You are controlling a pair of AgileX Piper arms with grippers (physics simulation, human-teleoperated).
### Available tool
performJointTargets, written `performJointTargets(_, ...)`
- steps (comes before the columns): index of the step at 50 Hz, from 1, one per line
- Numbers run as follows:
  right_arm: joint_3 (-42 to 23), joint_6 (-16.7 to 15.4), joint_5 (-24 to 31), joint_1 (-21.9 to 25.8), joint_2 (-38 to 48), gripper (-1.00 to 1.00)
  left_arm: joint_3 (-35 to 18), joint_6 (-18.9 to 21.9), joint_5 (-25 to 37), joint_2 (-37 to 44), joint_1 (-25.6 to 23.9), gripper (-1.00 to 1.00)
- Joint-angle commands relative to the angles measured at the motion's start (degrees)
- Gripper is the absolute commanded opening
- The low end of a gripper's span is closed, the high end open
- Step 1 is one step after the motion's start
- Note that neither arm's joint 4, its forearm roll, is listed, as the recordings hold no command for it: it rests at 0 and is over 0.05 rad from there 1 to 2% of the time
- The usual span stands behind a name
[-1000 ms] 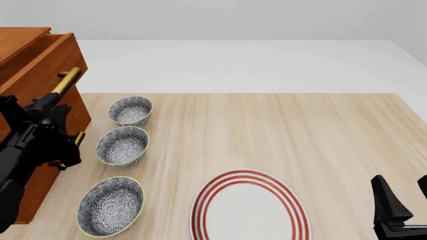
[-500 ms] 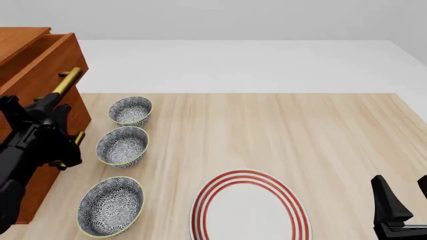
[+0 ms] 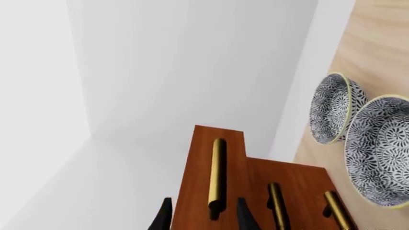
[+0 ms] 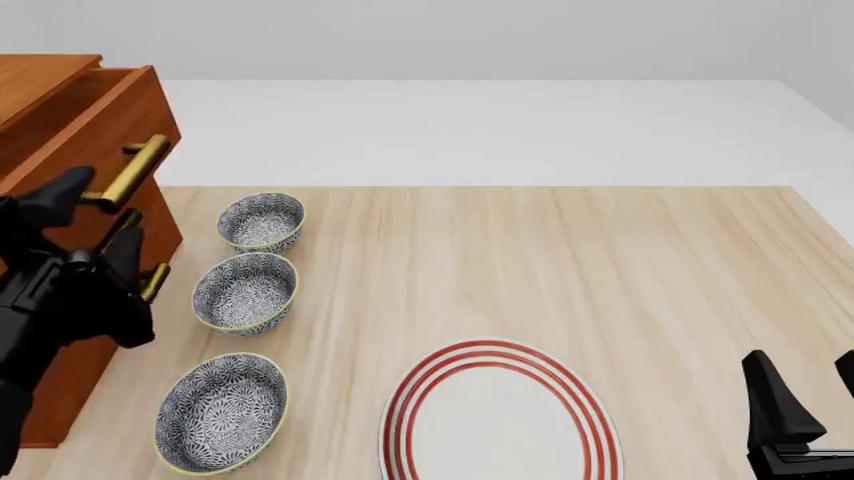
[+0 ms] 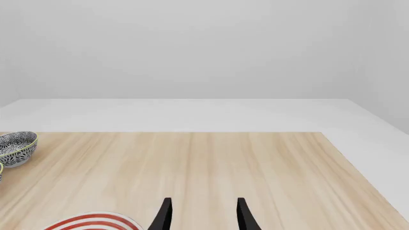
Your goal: Open the top drawer of the cabinet.
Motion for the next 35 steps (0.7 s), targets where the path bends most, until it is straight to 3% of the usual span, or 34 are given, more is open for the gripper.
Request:
performJointTargets(1, 0.0, 0.0, 0.0, 0.0, 0.0, 1.0, 1.4, 1.0, 4.8, -7.7, -0.7, 1.0)
performJointTargets(17, 0.0, 0.0, 0.0, 0.0, 0.0, 1.0, 2.2, 0.8, 11.0, -16.8, -3.6, 1.0)
performJointTargets(29, 0.0, 0.0, 0.0, 0.0, 0.0, 1.0, -4.3, -7.6, 19.8, -26.7, -8.4, 1.0)
performJointTargets(30, 0.0, 0.0, 0.0, 0.0, 0.0, 1.0, -6.5, -10.3, 21.8, -28.3, -8.5, 1.0)
performJointTargets(34, 0.0, 0.0, 0.0, 0.0, 0.0, 1.0, -9.3, -14.6, 26.1, -31.2, -9.0, 1.0)
performJointTargets(35, 0.0, 0.0, 0.0, 0.0, 0.0, 1.0, -8.2, -13.2, 25.3, -31.4, -9.0, 1.0)
